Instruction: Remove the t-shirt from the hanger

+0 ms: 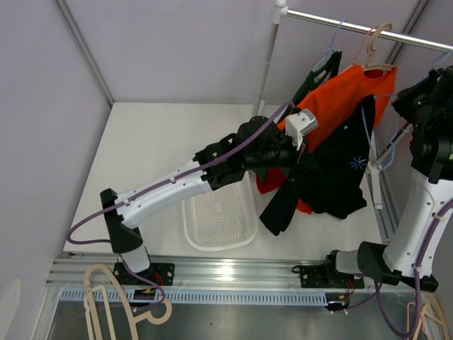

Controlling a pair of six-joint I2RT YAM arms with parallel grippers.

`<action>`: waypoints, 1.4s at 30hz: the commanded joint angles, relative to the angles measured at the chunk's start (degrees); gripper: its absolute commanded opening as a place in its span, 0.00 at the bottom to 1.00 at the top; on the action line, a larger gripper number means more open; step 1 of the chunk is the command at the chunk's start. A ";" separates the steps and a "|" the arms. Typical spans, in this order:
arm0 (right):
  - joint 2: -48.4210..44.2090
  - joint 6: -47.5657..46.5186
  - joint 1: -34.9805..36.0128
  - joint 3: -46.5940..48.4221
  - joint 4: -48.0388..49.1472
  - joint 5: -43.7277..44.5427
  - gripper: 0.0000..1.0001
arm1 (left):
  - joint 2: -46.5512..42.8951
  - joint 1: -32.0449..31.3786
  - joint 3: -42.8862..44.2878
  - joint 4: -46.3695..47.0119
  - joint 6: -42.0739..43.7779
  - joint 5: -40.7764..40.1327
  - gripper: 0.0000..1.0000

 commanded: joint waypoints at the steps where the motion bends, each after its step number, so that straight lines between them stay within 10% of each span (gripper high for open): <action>1: -4.54 3.54 -0.08 -3.75 1.87 -9.09 0.00 | 6.35 1.14 5.90 2.07 -1.35 2.47 0.01; 6: -6.23 2.85 -0.17 -4.20 0.81 -10.93 0.00 | 21.37 2.10 27.89 -1.86 -5.20 7.56 0.01; 10: -3.77 0.30 -0.26 3.51 -3.30 -6.90 0.00 | 27.90 3.77 29.65 -1.62 -8.74 11.62 0.01; 20: 2.64 -6.12 -1.05 3.55 -0.08 3.66 0.00 | 12.71 3.60 18.22 -6.97 -5.22 11.09 0.01; 25: 4.75 -8.05 -1.75 0.47 8.87 -0.55 0.00 | 10.76 7.71 36.37 -16.64 -5.92 16.00 0.01; 42: 4.05 -17.02 -2.89 -4.89 23.04 3.04 0.00 | -5.06 24.33 34.99 5.67 -15.06 17.34 0.01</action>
